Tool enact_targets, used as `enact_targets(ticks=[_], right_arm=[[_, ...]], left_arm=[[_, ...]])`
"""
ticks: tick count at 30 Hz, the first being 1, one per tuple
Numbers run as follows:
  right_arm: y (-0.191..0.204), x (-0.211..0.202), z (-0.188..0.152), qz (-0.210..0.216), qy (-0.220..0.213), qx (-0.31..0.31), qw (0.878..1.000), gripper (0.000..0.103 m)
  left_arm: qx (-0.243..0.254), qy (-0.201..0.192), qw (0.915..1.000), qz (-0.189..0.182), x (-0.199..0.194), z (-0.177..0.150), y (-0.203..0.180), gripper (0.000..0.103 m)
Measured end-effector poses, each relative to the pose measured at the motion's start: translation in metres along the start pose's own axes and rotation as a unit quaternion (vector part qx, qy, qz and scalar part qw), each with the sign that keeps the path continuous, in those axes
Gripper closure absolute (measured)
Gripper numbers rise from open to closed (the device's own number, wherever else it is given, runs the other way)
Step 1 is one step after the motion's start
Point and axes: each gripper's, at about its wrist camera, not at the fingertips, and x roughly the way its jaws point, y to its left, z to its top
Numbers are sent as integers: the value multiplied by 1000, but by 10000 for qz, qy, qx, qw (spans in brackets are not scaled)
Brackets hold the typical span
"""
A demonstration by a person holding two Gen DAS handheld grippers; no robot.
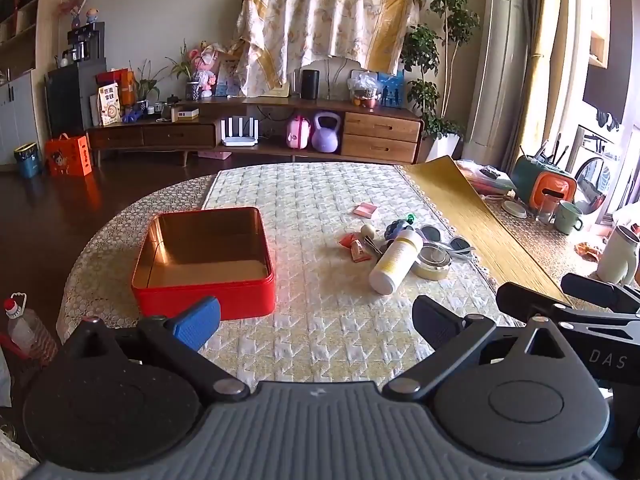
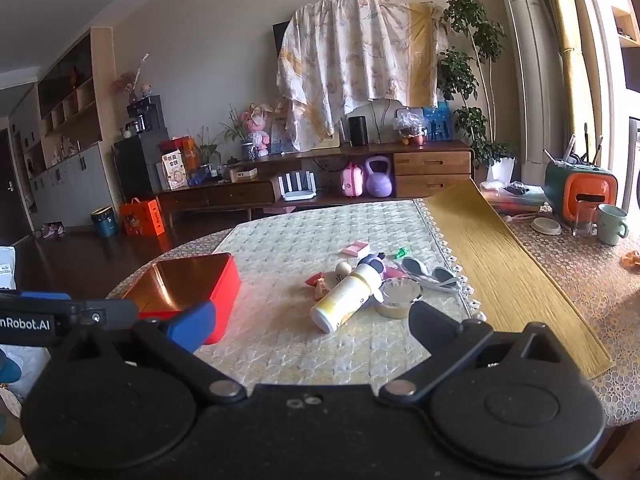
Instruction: Organize rigid objects
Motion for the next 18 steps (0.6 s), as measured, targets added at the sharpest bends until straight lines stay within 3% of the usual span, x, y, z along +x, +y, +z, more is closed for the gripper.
enact_targets(ticks=[18], right_arm=[[3,-3,-1,58,0,-44,10000,0]], left_arm=[[10,-1,10000,10,-1,0,-3,0]])
